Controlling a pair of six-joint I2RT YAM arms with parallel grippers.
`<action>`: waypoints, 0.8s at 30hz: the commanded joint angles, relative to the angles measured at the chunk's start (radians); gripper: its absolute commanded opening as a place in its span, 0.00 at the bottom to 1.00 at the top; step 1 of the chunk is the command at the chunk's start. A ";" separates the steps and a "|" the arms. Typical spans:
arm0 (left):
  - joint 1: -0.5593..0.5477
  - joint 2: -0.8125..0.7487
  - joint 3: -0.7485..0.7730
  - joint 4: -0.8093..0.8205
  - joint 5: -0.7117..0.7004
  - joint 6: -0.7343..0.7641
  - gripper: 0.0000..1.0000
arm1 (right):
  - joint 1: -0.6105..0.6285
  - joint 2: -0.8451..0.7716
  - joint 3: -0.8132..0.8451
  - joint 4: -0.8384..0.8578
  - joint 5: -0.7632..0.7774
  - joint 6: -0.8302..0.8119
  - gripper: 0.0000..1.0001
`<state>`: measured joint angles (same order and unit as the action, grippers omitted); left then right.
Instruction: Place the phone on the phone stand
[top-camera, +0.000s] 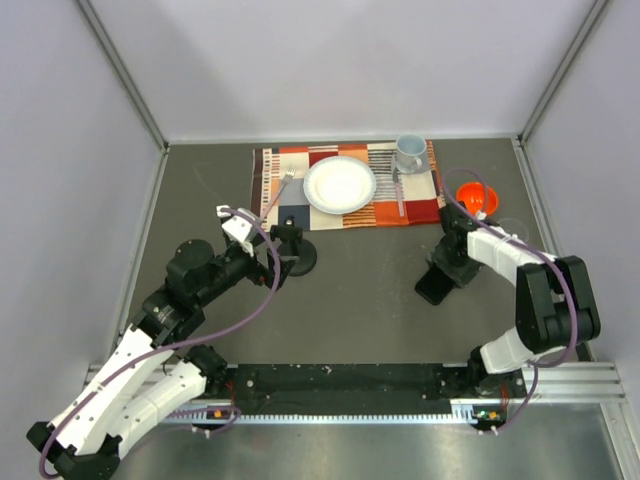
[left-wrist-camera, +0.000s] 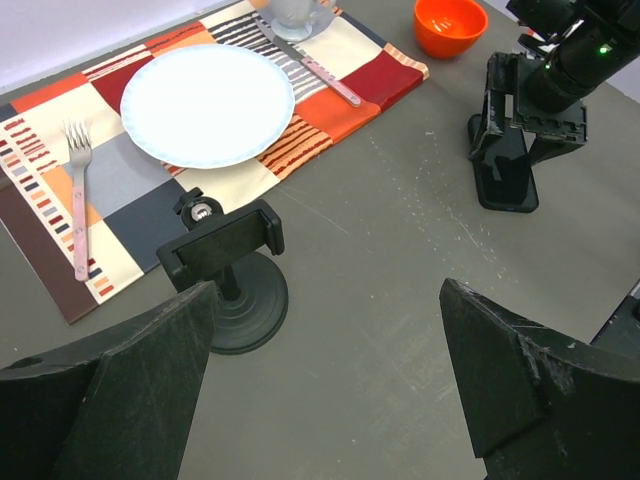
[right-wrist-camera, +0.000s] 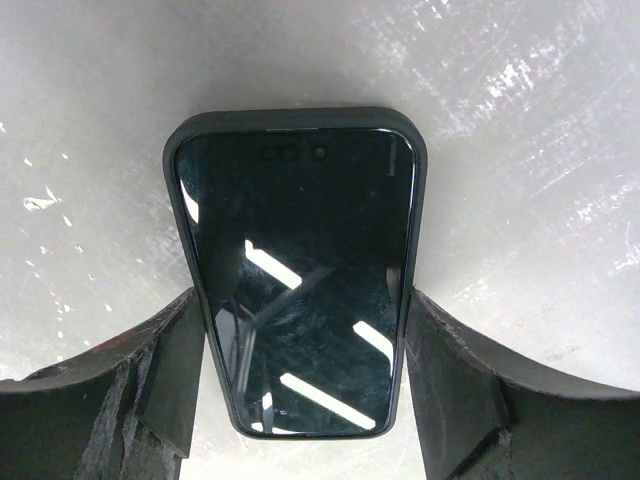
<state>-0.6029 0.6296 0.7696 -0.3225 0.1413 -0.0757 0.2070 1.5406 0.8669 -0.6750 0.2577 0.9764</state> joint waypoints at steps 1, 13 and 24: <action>0.000 0.001 -0.007 0.034 0.009 0.013 0.97 | 0.015 -0.129 -0.052 0.096 0.003 -0.060 0.00; -0.001 0.036 -0.030 0.144 0.341 -0.047 0.93 | 0.244 -0.611 -0.137 0.475 -0.301 -0.550 0.00; -0.110 0.133 -0.053 0.378 0.345 -0.314 0.90 | 0.556 -0.715 -0.082 0.713 -0.160 -0.340 0.00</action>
<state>-0.6594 0.7620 0.6960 -0.0555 0.5243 -0.3302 0.6693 0.8200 0.7136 -0.1188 0.0120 0.5583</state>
